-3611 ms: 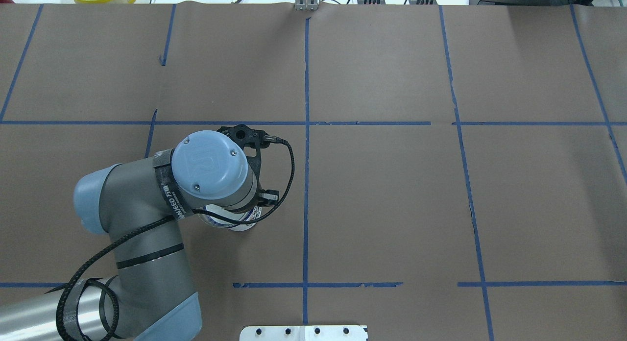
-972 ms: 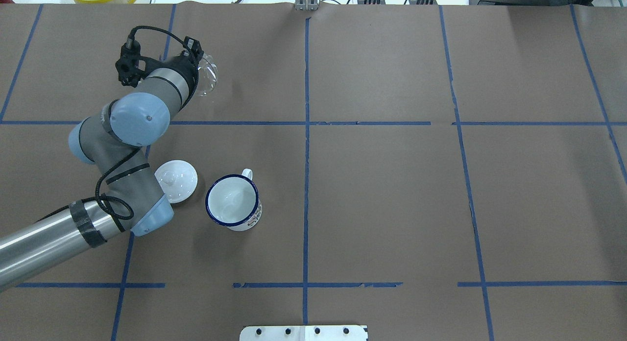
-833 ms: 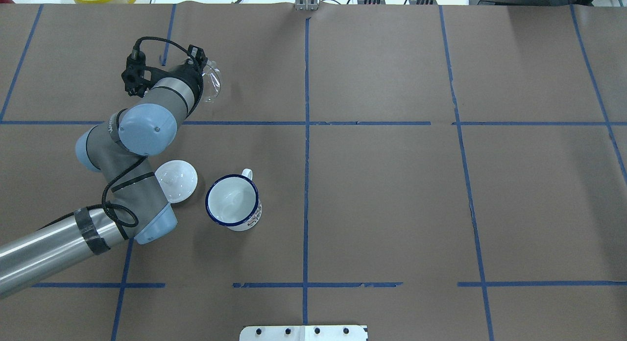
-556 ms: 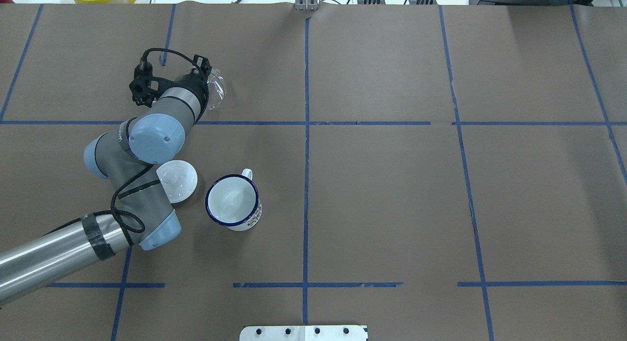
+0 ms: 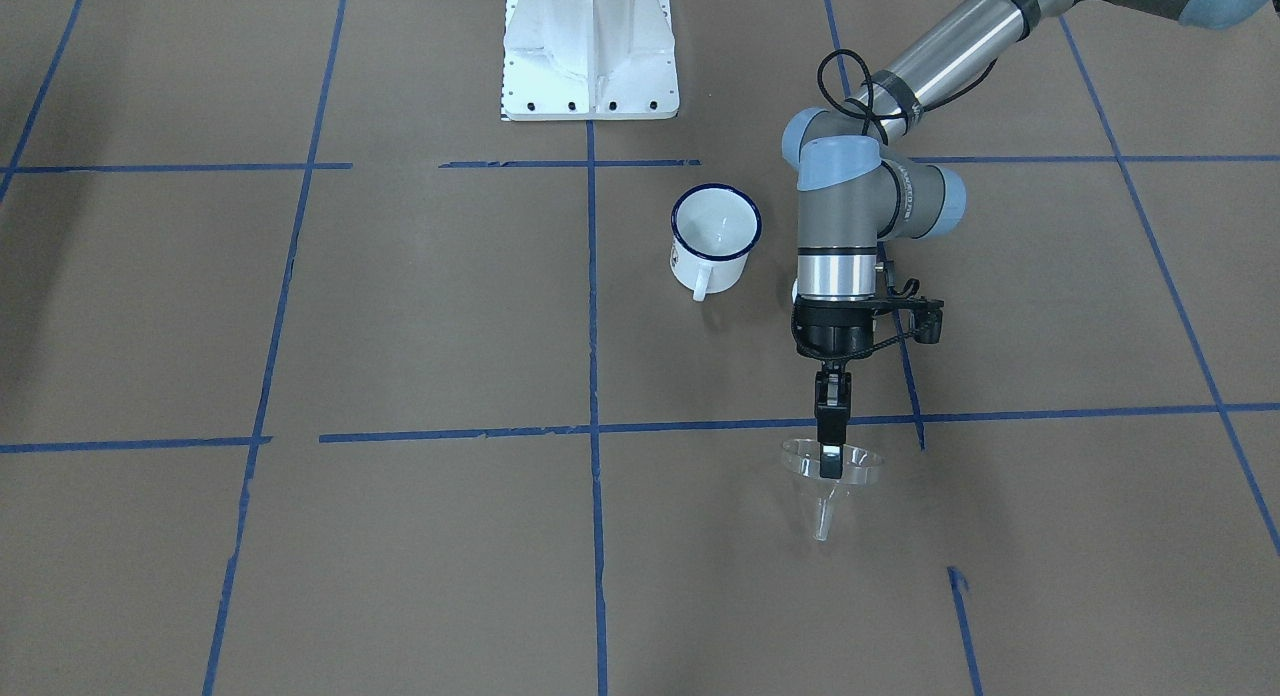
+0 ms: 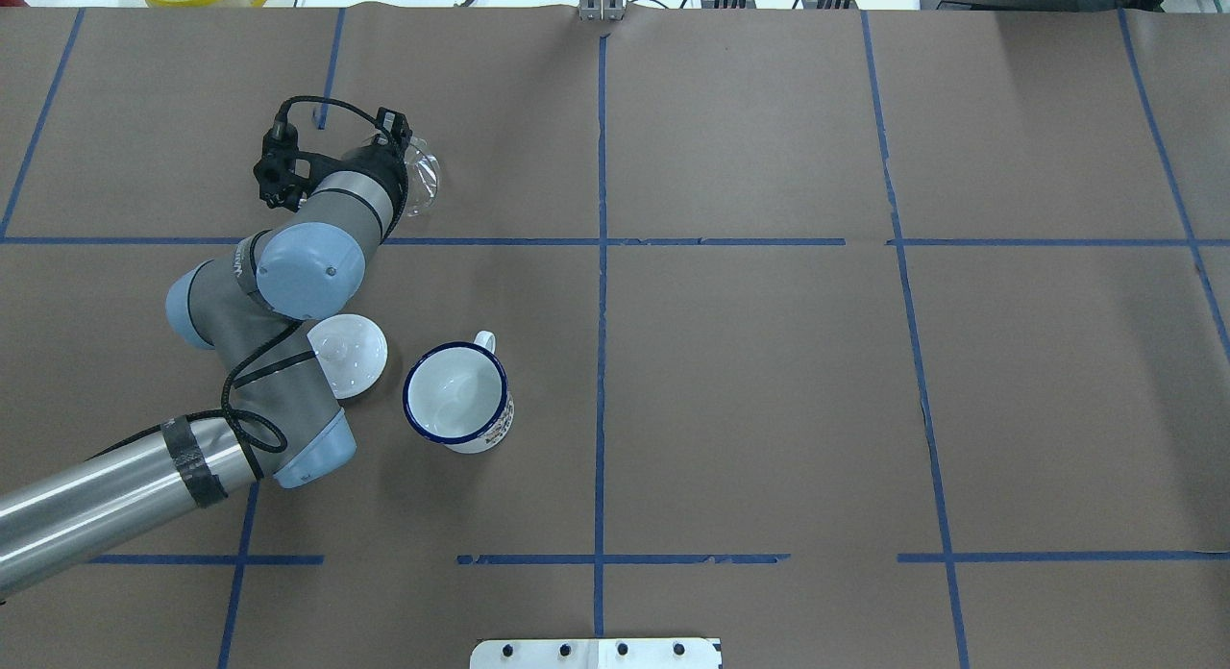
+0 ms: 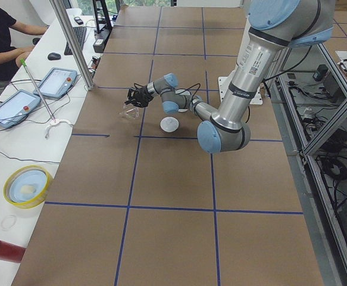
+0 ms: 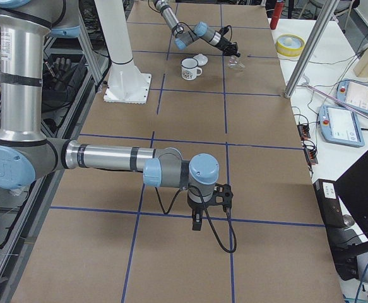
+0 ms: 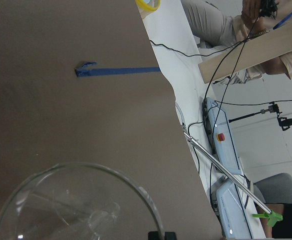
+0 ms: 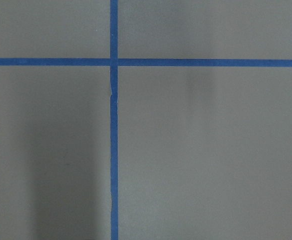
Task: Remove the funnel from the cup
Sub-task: 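Carry the funnel farther from the robot and lower it onto the table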
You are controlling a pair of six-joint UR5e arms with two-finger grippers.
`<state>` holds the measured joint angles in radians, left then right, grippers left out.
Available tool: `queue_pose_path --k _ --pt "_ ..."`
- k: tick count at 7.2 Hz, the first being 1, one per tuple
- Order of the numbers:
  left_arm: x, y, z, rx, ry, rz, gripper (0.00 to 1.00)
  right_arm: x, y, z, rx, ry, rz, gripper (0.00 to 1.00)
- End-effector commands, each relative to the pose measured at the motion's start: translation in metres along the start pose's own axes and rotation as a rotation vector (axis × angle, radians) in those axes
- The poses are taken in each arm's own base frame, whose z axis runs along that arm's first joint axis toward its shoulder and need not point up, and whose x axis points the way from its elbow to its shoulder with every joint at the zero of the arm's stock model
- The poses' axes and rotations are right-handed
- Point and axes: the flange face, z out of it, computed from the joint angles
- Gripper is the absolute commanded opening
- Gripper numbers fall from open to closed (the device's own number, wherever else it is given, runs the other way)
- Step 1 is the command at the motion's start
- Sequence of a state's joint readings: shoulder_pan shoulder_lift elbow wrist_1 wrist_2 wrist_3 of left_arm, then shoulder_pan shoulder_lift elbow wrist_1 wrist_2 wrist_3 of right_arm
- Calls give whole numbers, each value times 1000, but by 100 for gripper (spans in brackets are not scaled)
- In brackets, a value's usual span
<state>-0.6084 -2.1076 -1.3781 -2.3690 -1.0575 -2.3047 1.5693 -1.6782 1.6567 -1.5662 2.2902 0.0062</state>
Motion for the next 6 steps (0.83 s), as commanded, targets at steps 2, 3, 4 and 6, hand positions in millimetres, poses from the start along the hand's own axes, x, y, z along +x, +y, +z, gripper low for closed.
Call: queue_pose_path --k 2,3,4,6 --pt "7 0 -3 -11 1 130 100 0 0 0 0 0 0 100" --pt "12 0 -13 -49 -7 176 100 0 0 0 0 0 0 100" --pt "29 -4 -29 -81 11 248 100 0 0 0 0 0 0 100" --pt "11 -23 -73 -243 -144 424 100 0 0 0 0 0 0 100"
